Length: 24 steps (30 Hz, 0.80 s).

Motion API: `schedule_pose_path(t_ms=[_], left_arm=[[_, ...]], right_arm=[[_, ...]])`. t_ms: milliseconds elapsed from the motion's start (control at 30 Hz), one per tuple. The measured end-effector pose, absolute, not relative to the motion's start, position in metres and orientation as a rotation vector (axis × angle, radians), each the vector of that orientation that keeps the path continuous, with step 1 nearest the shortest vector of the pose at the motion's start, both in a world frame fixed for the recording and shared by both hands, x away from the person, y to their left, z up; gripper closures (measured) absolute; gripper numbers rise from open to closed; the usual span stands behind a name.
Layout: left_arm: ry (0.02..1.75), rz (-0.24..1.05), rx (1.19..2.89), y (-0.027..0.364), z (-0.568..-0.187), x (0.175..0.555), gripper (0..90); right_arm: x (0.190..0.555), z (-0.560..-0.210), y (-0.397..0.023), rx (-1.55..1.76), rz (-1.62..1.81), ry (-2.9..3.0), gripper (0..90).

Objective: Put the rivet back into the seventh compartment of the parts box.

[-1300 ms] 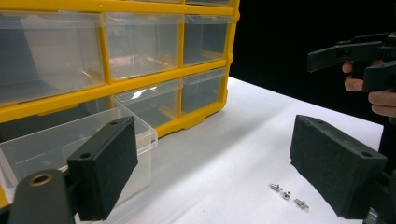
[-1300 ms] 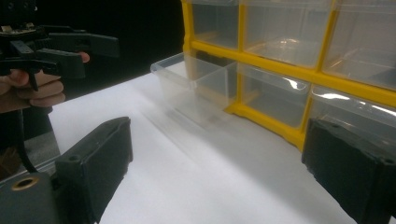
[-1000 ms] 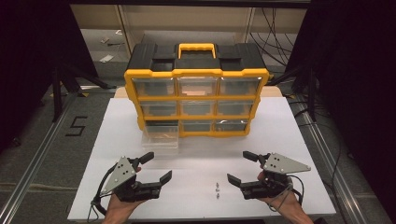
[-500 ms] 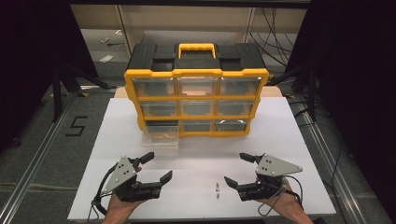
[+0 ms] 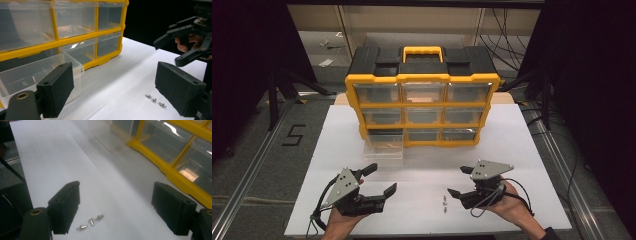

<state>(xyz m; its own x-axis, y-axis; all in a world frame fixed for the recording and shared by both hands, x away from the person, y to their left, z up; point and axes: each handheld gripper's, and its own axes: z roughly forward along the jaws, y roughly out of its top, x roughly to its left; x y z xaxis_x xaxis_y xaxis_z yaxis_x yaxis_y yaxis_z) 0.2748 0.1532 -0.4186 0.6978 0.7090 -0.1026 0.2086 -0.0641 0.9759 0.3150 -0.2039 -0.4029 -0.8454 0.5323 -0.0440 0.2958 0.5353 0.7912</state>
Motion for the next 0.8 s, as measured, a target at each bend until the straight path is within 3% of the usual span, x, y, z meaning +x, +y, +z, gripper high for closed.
schedule_pose_path(t_ms=[333, 800], left_arm=[[0.763, 0.486, 1.622, 0.154, -0.419, 0.275, 15.0], [0.761, 0.486, 1.63, 0.153, -0.419, 0.275, 15.2]], right_arm=[[0.333, -0.422, -0.181, 0.668, 0.982, 2.719, 39.9], [0.349, -0.447, -0.158, 0.675, 0.759, 2.86, 48.9]])
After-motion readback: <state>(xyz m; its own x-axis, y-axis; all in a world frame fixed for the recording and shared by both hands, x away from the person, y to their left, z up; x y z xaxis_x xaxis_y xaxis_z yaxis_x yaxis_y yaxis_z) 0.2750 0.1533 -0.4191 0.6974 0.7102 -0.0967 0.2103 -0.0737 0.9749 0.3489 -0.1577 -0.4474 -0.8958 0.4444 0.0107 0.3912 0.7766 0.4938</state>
